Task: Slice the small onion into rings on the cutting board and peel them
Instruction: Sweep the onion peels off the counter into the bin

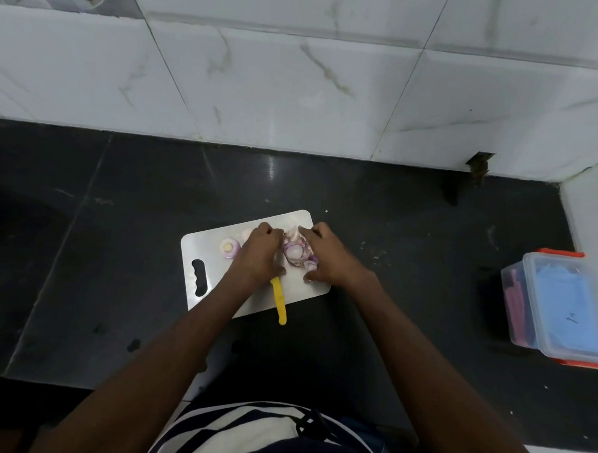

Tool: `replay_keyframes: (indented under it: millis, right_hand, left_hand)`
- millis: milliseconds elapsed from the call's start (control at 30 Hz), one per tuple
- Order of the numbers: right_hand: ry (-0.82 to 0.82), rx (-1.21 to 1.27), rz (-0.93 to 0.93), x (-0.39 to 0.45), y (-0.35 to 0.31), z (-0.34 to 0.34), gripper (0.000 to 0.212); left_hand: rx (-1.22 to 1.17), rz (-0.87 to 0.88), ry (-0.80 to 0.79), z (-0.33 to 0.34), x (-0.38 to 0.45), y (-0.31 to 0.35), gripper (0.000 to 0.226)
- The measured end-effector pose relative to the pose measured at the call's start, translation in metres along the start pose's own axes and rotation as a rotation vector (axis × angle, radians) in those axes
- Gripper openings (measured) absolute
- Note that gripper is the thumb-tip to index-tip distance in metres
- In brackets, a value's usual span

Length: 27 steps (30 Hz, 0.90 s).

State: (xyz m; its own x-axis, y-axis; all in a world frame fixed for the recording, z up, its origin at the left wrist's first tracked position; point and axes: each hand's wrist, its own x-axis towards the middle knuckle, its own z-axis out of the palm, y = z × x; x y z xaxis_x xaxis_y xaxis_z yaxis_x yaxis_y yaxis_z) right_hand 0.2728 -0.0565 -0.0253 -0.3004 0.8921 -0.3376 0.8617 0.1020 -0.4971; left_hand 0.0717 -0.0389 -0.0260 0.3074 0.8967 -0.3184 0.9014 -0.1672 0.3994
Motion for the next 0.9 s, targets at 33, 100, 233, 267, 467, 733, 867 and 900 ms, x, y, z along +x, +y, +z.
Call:
replay_keyframes:
  millis: [33, 100, 233, 267, 467, 733, 867, 900]
  right_hand:
    - [-0.005, -0.022, 0.001, 0.003, -0.004, 0.000, 0.124]
    - [-0.006, -0.044, 0.009, 0.009, -0.011, 0.001, 0.120]
    - [0.034, -0.086, 0.025, 0.015, -0.029, 0.009, 0.073]
    - [0.041, -0.099, 0.032, 0.015, -0.032, 0.013, 0.056]
    - [0.149, -0.255, 0.068, 0.007, -0.037, 0.038, 0.026]
    - [0.223, -0.095, 0.150, 0.004, -0.042, 0.034, 0.023]
    - [0.360, 0.272, 0.290, -0.004, -0.037, 0.018, 0.012]
    - [0.382, 0.374, 0.336, -0.008, -0.035, 0.015, 0.010]
  left_hand:
    - [0.019, -0.007, 0.002, -0.001, 0.000, 0.002, 0.059]
    - [0.007, 0.003, 0.018, -0.003, 0.002, 0.009, 0.026]
    - [0.074, 0.026, -0.035, -0.011, 0.009, 0.021, 0.015]
    - [0.095, 0.040, -0.057, -0.012, 0.010, 0.020, 0.015]
    - [-0.116, -0.018, -0.023, -0.008, 0.006, -0.009, 0.030]
    - [-0.359, -0.123, 0.117, -0.001, -0.019, -0.026, 0.042]
    - [-0.374, -0.055, 0.161, 0.000, -0.031, -0.027, 0.035]
    - [-0.374, -0.033, 0.172, 0.001, -0.033, -0.028, 0.033]
